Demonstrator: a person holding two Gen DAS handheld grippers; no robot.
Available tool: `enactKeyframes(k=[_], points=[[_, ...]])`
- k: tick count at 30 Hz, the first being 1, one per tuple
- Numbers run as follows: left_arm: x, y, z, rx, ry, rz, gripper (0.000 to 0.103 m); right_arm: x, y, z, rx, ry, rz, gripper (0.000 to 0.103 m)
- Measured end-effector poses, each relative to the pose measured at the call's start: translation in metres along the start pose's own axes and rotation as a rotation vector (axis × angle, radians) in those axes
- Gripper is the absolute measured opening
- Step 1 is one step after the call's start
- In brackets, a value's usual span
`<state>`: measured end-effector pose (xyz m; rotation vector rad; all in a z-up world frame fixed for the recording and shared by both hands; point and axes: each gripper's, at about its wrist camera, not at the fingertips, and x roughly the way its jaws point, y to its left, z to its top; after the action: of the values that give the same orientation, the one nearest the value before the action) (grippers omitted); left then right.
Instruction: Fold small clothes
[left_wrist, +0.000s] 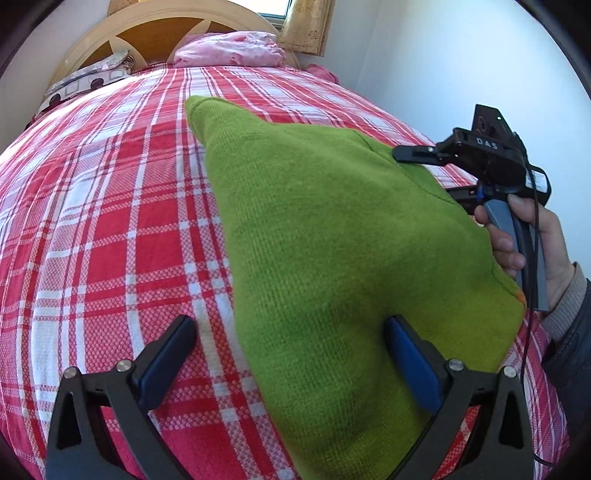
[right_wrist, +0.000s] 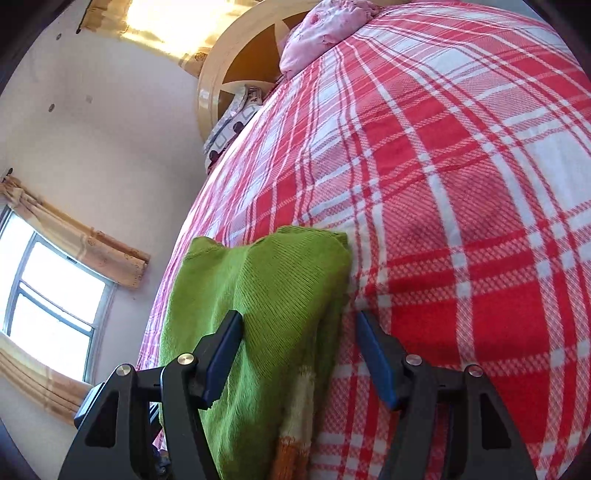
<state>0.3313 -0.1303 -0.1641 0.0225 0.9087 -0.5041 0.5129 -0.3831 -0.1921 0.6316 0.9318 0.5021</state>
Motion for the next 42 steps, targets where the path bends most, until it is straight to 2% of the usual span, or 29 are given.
enactKeyframes(k=[7, 8, 9, 11, 22, 26, 29, 31, 33, 37, 39, 42], points=[[0.000, 0.003, 0.002, -0.016, -0.015, -0.069, 0.103, 0.012, 0.012, -0.006, -0.080, 0.004, 0.008, 0.062], [0.000, 0.003, 0.002, -0.016, -0.016, -0.067, 0.103, 0.013, 0.013, -0.007, -0.084, 0.010, 0.012, 0.058], [0.001, 0.001, 0.002, -0.013, -0.017, -0.064, 0.103, 0.013, 0.013, -0.008, -0.085, 0.014, 0.022, 0.049], [0.002, -0.001, 0.003, -0.002, -0.013, -0.056, 0.103, 0.016, 0.013, -0.010, -0.091, 0.026, 0.033, 0.045], [0.006, -0.009, 0.005, 0.032, -0.004, -0.042, 0.103, 0.021, 0.021, -0.016, -0.152, 0.016, -0.025, 0.043], [0.005, -0.010, 0.004, 0.047, -0.007, -0.062, 0.095, 0.020, 0.024, -0.018, -0.162, 0.006, -0.050, 0.041], [0.005, -0.011, 0.005, 0.048, 0.003, -0.072, 0.093, 0.019, 0.031, -0.021, -0.193, -0.007, -0.107, 0.041], [0.003, -0.010, 0.006, 0.045, 0.008, -0.078, 0.089, 0.018, 0.036, -0.023, -0.180, -0.015, -0.144, 0.040], [0.001, -0.009, 0.006, 0.036, 0.003, -0.079, 0.075, 0.015, 0.041, -0.027, -0.171, -0.028, -0.167, 0.034], [-0.006, -0.004, 0.007, -0.001, -0.003, -0.081, 0.056, 0.005, 0.058, -0.040, -0.227, -0.076, -0.204, 0.031], [-0.013, -0.009, 0.005, 0.017, -0.014, -0.053, 0.046, -0.003, 0.064, -0.046, -0.236, -0.098, -0.207, 0.031], [-0.025, -0.016, 0.002, 0.025, -0.031, -0.031, 0.037, -0.015, 0.076, -0.058, -0.265, -0.116, -0.213, 0.030]])
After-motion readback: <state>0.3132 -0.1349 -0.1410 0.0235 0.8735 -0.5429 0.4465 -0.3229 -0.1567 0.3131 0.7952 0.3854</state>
